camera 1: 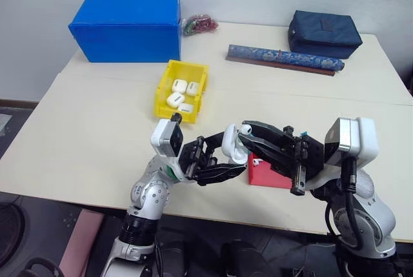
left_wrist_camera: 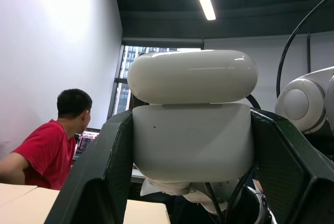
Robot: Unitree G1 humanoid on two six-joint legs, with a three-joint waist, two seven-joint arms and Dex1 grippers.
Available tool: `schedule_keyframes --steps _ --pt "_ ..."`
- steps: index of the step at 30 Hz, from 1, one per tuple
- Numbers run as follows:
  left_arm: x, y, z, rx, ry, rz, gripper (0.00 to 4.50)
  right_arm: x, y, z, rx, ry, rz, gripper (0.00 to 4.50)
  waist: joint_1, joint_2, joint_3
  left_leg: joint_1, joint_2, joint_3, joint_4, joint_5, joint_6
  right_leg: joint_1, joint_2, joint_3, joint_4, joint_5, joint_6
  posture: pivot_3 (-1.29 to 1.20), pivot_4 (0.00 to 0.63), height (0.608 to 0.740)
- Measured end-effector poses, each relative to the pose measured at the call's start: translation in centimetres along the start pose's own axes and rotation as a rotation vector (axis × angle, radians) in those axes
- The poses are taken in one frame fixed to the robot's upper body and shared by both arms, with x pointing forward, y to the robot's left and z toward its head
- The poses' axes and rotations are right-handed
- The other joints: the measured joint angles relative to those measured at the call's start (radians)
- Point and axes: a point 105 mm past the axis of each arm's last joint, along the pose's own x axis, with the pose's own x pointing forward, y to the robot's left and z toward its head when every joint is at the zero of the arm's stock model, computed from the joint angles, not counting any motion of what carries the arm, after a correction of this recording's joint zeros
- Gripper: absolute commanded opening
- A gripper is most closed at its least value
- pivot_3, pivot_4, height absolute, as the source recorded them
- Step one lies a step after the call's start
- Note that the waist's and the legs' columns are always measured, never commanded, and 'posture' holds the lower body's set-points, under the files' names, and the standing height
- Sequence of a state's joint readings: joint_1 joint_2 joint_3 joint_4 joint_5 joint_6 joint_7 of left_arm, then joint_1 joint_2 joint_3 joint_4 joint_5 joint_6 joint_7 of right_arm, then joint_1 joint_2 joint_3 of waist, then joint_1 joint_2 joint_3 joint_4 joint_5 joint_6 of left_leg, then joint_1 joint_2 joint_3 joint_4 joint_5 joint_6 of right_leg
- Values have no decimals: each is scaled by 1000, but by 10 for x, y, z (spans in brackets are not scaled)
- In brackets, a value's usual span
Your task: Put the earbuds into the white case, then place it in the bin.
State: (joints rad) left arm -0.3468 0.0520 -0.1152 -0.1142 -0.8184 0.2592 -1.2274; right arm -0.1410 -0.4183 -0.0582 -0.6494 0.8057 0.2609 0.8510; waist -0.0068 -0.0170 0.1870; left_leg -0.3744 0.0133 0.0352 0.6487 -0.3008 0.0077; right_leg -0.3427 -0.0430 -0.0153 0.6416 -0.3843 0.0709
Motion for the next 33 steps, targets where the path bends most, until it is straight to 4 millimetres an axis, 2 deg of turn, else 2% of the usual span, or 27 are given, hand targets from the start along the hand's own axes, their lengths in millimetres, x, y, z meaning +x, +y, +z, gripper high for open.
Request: schedule_keyframes --steps 7,14,19,23,27,31,33 --pt "-2 0 -4 -1 36 3 2802 -6 0 -7 1 14 8 481 1 0 0 0 0 0 0 0 0 0 0 0 0 0 0 0 150 740" --pt "-6 1 1 23 32 2 2802 -15 -5 -12 17 32 -13 2809 1 0 0 0 0 0 0 0 0 0 0 0 -1 0 0 0 150 740" --pt "-5 1 2 35 25 -6 2802 -21 -9 -5 0 51 -33 4475 2 0 0 0 0 0 0 0 0 1 0 0 -3 0 0 0 150 740" --pt "-7 1 4 52 45 0 2802 -41 -10 2 23 137 -90 4475 6 0 0 -1 0 0 0 -1 2 1 0 -1 -5 0 0 0 150 740" --pt "-28 2 7 82 103 65 2802 -93 -15 21 -21 285 -273 4475 8 0 0 -2 0 -1 -2 -1 2 2 0 -1 -7 0 0 0 150 740" --pt "-49 0 10 106 158 133 2802 -169 -22 20 -69 498 -516 4475 6 0 0 -1 0 0 -1 -2 4 4 0 0 -10 0 0 0 150 740" --pt "-57 -2 11 111 175 161 2802 -218 -25 15 -101 638 -662 4475 5 0 0 0 -1 1 -2 -3 7 6 0 1 -13 0 -1 0 150 740"
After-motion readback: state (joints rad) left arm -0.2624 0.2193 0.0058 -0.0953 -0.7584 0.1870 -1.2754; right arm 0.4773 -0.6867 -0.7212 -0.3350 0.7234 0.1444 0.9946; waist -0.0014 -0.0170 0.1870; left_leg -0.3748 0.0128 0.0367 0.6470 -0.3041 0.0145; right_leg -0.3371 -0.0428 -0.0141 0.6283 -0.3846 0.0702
